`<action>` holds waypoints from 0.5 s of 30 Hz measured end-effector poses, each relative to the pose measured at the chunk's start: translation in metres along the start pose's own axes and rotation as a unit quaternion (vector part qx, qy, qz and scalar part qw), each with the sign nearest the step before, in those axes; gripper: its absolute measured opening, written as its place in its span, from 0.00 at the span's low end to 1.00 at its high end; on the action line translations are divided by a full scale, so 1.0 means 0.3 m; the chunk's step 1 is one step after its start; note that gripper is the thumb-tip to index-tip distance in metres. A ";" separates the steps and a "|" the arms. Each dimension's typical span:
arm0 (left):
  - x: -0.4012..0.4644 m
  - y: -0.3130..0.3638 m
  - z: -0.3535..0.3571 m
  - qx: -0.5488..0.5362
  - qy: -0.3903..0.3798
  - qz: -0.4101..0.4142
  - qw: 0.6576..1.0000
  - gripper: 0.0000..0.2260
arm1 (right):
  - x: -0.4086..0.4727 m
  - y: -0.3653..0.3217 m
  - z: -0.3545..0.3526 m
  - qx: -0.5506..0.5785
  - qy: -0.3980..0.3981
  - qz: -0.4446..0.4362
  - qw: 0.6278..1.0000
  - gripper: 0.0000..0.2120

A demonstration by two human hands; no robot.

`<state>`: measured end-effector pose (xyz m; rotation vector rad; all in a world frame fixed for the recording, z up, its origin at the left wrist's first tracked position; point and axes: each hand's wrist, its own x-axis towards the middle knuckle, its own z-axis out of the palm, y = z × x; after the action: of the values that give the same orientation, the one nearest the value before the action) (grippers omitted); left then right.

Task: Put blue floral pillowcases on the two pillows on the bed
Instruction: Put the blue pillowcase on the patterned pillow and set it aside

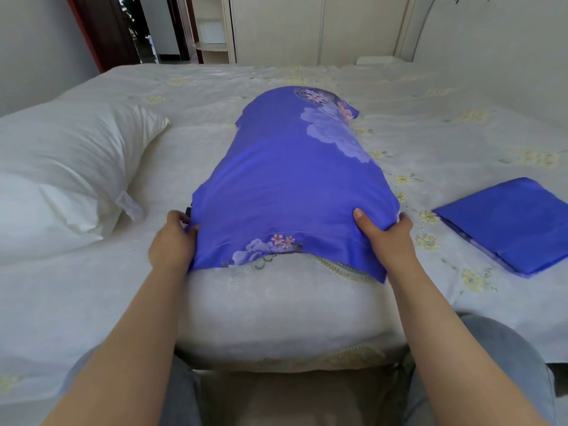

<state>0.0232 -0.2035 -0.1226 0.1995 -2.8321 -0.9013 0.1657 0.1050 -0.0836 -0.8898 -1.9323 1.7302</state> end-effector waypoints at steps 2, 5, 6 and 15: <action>-0.009 0.018 -0.004 0.017 0.099 0.075 0.992 0.17 | -0.002 -0.003 -0.001 0.167 -0.083 0.103 0.977 0.33; -0.060 0.095 -0.056 -0.024 0.207 0.256 0.944 0.17 | 0.006 -0.001 0.010 0.305 -0.135 0.175 0.926 0.19; -0.095 0.125 -0.053 -0.053 0.153 0.268 0.950 0.19 | 0.002 -0.003 0.016 0.325 -0.138 0.185 0.917 0.16; -0.220 0.255 0.102 -0.144 0.009 0.083 0.986 0.45 | -0.088 -0.203 0.101 0.420 -0.261 0.090 0.864 0.12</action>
<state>0.0758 -0.1129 -0.1102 -0.0634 -2.6132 -1.2442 0.1526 0.0629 -0.0255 -0.2763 -1.0861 2.7863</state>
